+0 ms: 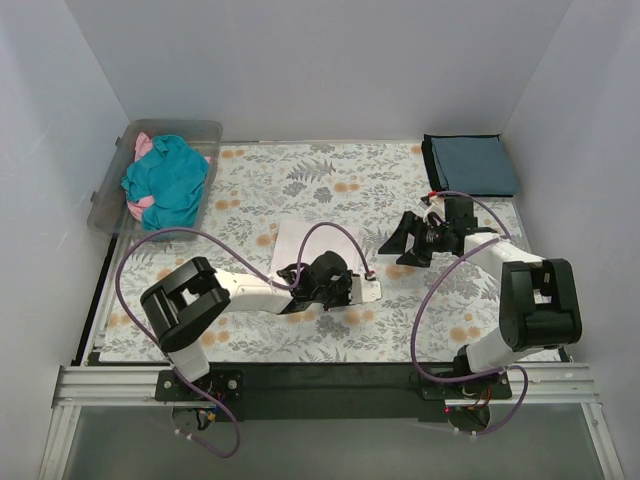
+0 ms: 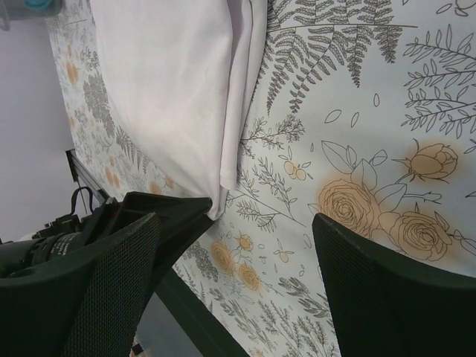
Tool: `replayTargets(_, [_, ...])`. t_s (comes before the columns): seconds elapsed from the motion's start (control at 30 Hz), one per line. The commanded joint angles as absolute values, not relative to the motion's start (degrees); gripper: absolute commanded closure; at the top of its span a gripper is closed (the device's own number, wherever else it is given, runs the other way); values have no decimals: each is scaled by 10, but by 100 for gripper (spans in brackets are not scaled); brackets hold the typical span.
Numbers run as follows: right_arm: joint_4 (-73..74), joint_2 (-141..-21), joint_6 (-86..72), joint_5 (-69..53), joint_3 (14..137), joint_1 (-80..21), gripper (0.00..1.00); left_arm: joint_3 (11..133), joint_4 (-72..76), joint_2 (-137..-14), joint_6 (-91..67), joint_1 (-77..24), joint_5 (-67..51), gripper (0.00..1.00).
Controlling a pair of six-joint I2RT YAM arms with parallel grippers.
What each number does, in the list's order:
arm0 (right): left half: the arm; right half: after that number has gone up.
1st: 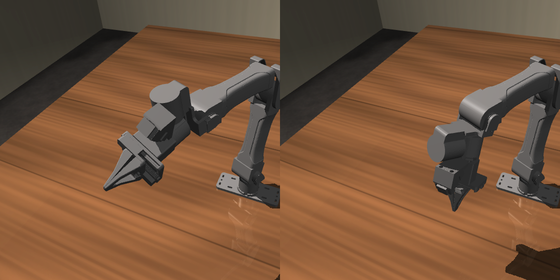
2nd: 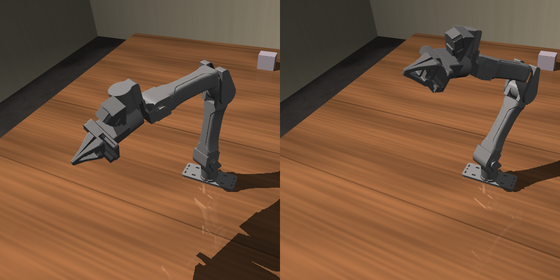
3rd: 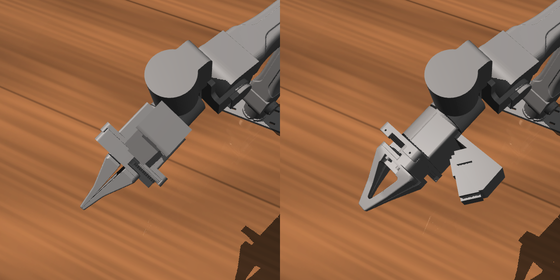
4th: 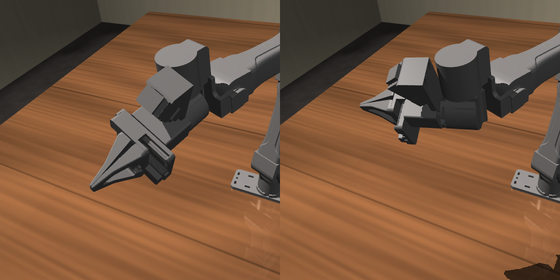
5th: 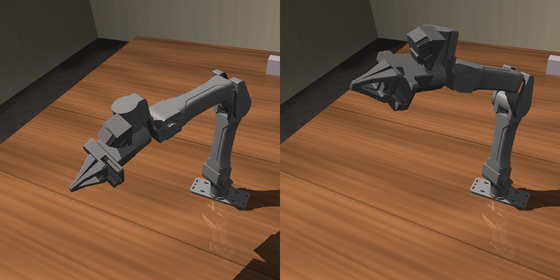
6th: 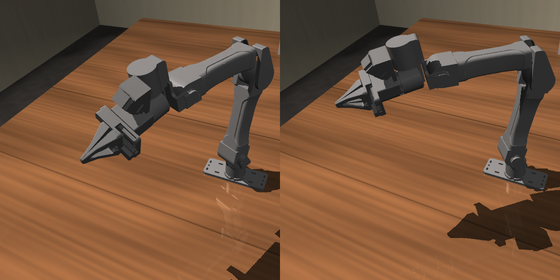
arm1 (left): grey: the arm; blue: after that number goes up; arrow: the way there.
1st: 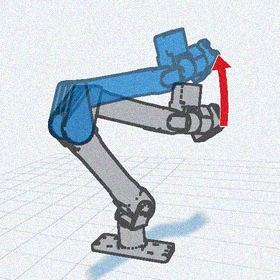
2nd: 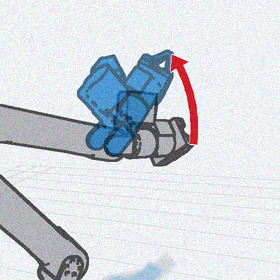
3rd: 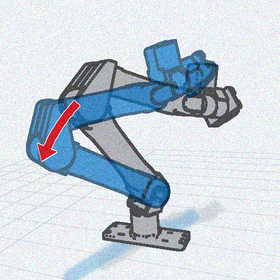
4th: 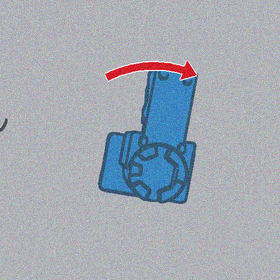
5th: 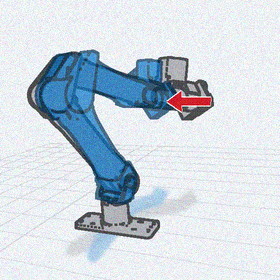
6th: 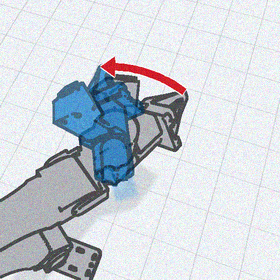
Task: Fold and stack the t-shirts
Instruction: Neatly place the folded tshirt to the corner
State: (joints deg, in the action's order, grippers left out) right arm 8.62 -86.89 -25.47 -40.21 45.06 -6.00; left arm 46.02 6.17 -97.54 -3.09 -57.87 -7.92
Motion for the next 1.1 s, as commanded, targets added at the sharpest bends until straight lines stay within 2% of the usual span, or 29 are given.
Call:
replayTargets(0.0, [62, -893, -262, -414, 446, -56, 10, 495, 67, -988, -71, -576, -104, 82])
replayTargets(0.03, [61, -902, -263, -418, 454, -56, 10, 505, 71, -991, -83, -575, -112, 90])
replayTargets(0.17, [49, -945, -281, -443, 481, -57, 12, 529, 71, -1001, -118, -575, -115, 100])
replayTargets(0.3, [40, -983, -298, -461, 500, -56, 13, 545, 74, -997, -146, -568, -118, 100])
replayTargets(0.57, [-16, -986, -380, -467, 483, -62, 13, 605, 36, -989, -212, -537, -148, 100])
replayTargets(0.83, [-82, -990, -462, -430, 457, -96, 13, 631, 25, -998, -243, -531, -153, 100])
replayTargets(1.07, [-137, -1005, -539, -411, 432, -120, 19, 642, 33, -1005, -253, -530, -145, 100])
